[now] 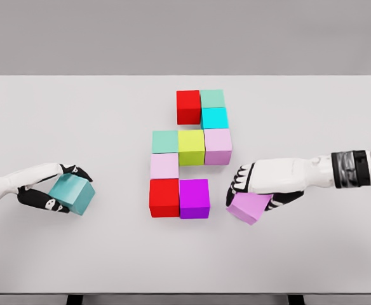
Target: Assemble the squares on the desktop into the number 2
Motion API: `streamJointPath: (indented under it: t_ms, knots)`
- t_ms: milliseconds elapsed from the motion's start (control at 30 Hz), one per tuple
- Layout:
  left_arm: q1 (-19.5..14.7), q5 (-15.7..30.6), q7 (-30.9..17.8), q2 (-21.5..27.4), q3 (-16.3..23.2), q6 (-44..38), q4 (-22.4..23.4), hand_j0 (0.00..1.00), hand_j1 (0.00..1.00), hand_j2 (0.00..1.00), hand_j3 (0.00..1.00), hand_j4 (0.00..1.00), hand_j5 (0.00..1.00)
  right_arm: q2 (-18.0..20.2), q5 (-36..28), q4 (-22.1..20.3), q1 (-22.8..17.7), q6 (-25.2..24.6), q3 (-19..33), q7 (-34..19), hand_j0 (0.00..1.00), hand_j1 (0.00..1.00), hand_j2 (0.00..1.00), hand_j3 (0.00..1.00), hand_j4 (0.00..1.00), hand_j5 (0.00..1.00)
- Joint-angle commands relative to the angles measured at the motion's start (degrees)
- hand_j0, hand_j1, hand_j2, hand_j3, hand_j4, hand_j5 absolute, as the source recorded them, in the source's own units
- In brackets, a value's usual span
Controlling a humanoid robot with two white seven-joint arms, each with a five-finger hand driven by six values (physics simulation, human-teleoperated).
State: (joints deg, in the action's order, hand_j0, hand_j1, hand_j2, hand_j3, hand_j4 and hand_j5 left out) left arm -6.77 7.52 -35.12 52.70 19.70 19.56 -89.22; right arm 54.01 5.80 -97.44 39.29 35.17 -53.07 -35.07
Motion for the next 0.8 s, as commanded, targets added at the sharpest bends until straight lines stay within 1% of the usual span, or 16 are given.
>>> streamJointPath:
  t_ms: [0,133,200,300,400,467,500,567,600,633,667,700,767]
  knots:
    - [0.0,-0.9,0.1,0.0,0.2,-1.5,0.1,0.52,0.52,0.52,0.52,0.52,0.52,0.1,-0.3,0.0,0.3,-0.2,-0.6,0.1,0.41,0.41,0.41,0.41,0.41,0.41]
    - [-0.1,-0.7,0.1,0.0,0.1,-1.5,0.0,0.46,0.46,0.46,0.46,0.46,0.46,0.0,-0.3,0.0,1.8,-0.2,-1.2,0.1,0.43,0.43,0.43,0.43,0.43,0.43]
    - [-0.1,-0.7,0.1,0.0,0.1,-1.5,-0.1,0.46,0.46,0.46,0.46,0.46,0.46,0.0,-0.3,-0.1,3.1,-0.2,-3.1,0.1,0.43,0.43,0.43,0.43,0.43,0.43]
    - [-0.7,-0.6,0.1,0.0,0.0,-1.9,-0.2,0.43,0.43,0.43,0.43,0.43,0.43,0.0,-0.3,-0.2,3.8,-0.2,-4.1,0.1,0.43,0.43,0.43,0.43,0.43,0.43]
    - [-1.1,-0.7,0.1,-0.5,0.0,-4.4,-0.7,0.41,0.41,0.41,0.41,0.41,0.41,0.0,0.2,0.0,4.7,-0.2,-5.1,0.1,0.43,0.43,0.43,0.43,0.43,0.43]
    - [-1.7,-0.7,0.1,-0.6,0.0,-4.4,-0.7,0.39,0.39,0.39,0.39,0.39,0.39,-0.7,1.9,0.8,4.7,-0.2,-5.2,0.1,0.43,0.43,0.43,0.43,0.43,0.43]
    - [-2.3,-0.7,0.1,-1.2,0.0,-4.4,-0.6,0.38,0.38,0.38,0.38,0.38,0.38,-0.7,1.9,0.9,4.8,-0.2,-5.3,0.1,0.43,0.43,0.43,0.43,0.43,0.43]
    - [-3.1,-0.8,0.1,-1.5,0.1,-4.5,-0.6,0.38,0.38,0.38,0.38,0.38,0.38,-0.9,1.9,1.3,5.4,-0.2,-5.2,0.1,0.44,0.44,0.44,0.44,0.44,0.44]
    - [-3.2,-0.8,0.1,-1.5,0.0,-5.3,-0.6,0.38,0.38,0.38,0.38,0.38,0.38,-2.0,1.9,2.1,5.7,-0.2,-5.2,0.1,0.44,0.44,0.44,0.44,0.44,0.44]
    - [-3.7,-0.8,0.1,-1.7,0.0,-5.7,-0.7,0.38,0.38,0.38,0.38,0.38,0.38,-2.8,1.9,3.4,5.9,-0.2,-5.2,0.1,0.45,0.45,0.45,0.45,0.45,0.45]
    - [-4.0,-0.8,0.1,-2.2,0.0,-6.0,-0.7,0.37,0.37,0.37,0.37,0.37,0.37,-3.5,1.9,3.7,6.3,-0.2,-5.2,0.1,0.48,0.48,0.48,0.48,0.48,0.48]
    - [-4.5,-1.2,0.1,-3.2,0.1,-6.7,-0.7,0.37,0.37,0.37,0.37,0.37,0.37,-3.6,1.9,3.4,6.4,-0.2,-5.2,0.1,0.48,0.48,0.48,0.48,0.48,0.48]
    - [-6.1,-1.6,0.1,-5.1,0.1,-7.8,-0.5,0.37,0.37,0.37,0.37,0.37,0.37,-3.6,1.9,3.1,6.5,-0.2,-5.2,0.1,0.53,0.53,0.53,0.53,0.53,0.53]
